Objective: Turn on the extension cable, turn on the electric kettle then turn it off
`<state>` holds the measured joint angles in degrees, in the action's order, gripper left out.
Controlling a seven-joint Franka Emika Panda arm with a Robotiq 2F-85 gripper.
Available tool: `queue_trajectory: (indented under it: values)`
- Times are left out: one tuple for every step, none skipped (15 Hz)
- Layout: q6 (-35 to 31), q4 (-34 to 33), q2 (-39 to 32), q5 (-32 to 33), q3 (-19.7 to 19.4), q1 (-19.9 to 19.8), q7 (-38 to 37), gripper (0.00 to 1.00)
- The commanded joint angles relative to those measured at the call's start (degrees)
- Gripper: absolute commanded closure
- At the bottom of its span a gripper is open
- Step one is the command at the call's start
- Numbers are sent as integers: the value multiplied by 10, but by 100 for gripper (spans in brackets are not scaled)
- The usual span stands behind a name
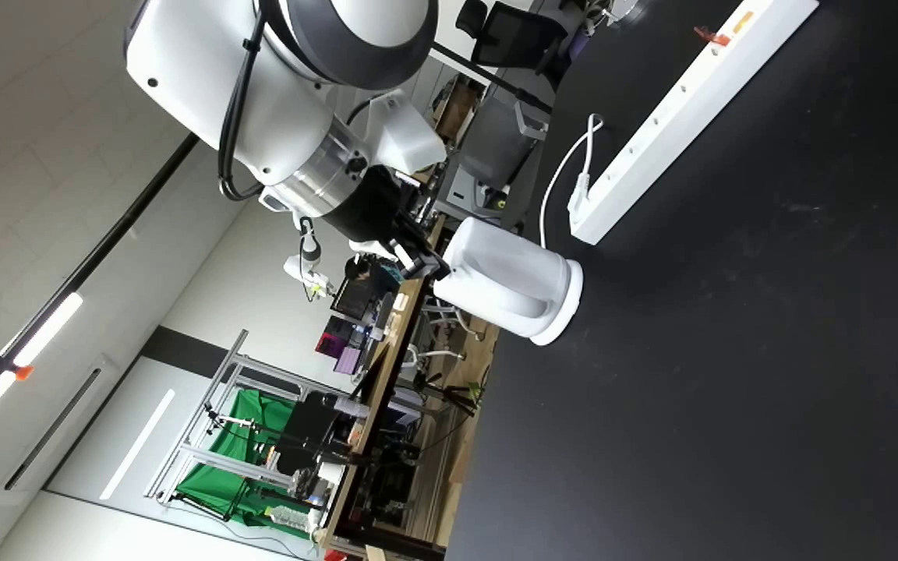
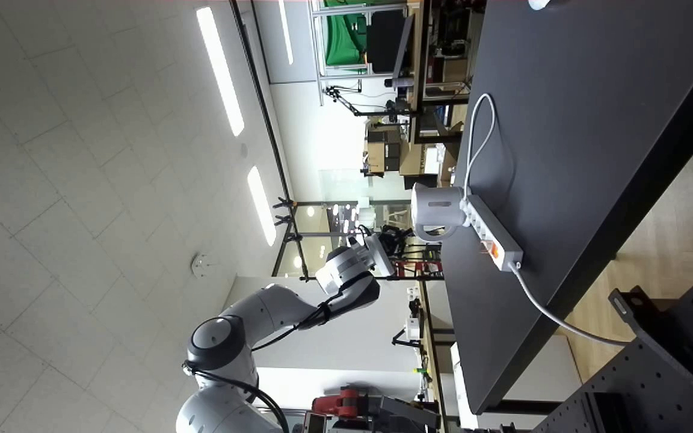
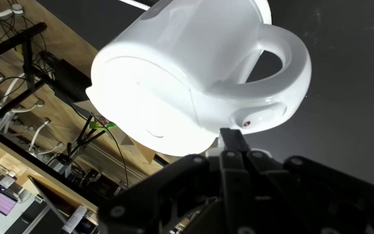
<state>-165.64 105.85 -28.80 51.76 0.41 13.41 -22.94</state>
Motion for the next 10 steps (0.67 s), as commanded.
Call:
queue_trajectory:
  values:
    - [2,-28,-19,-10,8,-4,17,100]
    - [4,-31,-22,-14,10,-5,20,100]
    - [5,-34,-25,-17,12,-6,22,100]
    - [6,-35,-28,-23,15,-8,26,100]
    - [7,-36,-29,-28,16,-8,30,100]
    - [6,-38,-30,-32,16,-8,31,100]
    - [5,-39,-31,-35,16,-8,32,100]
    - [4,-41,-32,-37,15,-7,31,100]
    - [2,-43,-32,-41,14,-7,30,100]
    - [0,-45,-32,-45,14,-7,29,100]
